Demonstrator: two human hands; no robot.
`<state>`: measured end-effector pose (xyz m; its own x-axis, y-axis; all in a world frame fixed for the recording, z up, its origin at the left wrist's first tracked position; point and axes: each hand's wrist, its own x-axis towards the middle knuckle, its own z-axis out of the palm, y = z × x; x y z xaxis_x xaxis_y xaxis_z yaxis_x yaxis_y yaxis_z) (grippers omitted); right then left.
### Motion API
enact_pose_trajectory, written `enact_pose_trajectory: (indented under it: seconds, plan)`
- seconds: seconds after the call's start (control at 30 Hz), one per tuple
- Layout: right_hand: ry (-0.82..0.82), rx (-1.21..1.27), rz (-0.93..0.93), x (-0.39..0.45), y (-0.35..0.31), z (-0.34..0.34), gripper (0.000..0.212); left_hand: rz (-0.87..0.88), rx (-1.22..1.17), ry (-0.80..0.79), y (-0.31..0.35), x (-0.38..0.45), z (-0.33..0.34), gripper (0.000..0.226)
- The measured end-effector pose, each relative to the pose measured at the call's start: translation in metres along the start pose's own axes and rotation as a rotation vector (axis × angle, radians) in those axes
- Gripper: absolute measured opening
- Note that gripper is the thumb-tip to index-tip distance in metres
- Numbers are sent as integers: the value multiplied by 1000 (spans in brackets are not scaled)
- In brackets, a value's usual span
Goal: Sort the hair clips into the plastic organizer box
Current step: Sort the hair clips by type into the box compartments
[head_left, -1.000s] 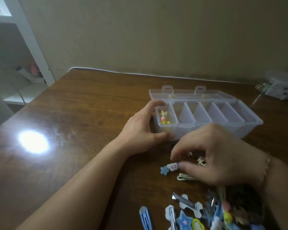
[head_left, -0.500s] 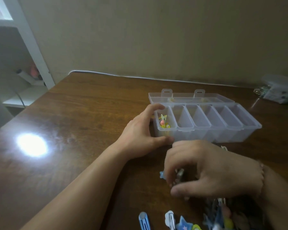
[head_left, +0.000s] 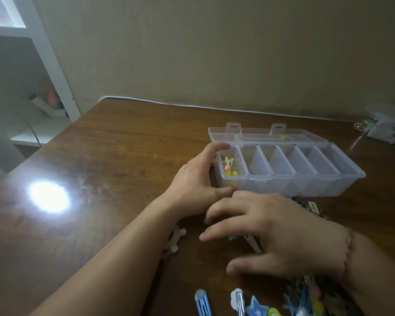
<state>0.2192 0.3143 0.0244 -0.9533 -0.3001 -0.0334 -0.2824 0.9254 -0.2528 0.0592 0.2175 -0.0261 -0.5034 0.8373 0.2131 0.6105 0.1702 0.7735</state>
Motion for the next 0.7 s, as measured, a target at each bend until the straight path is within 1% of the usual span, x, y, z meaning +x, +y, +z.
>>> enact_pose_trajectory:
  seconds: [0.07, 0.2, 0.3, 0.43, 0.6, 0.7]
  plan:
    - [16, -41, -53, 2, -4, 2, 49, -10, -27, -2, -1, 0, -1, 81]
    - [-5, -82, -120, 7, -14, 10, 46, -54, -170, -22, -3, 1, -6, 91]
    - [-12, -170, -107, 14, -16, 21, 45, -70, -205, -31, -3, 2, -8, 100]
    - [41, -140, -93, 17, -10, 24, 43, -93, -225, -33, -2, 2, -8, 116]
    - [68, -182, -72, 13, -5, 20, 31, -90, -216, -39, -4, 3, -5, 117]
    - [112, -228, -63, 12, -2, 21, 30, -86, -208, -38, -3, 4, -5, 116]
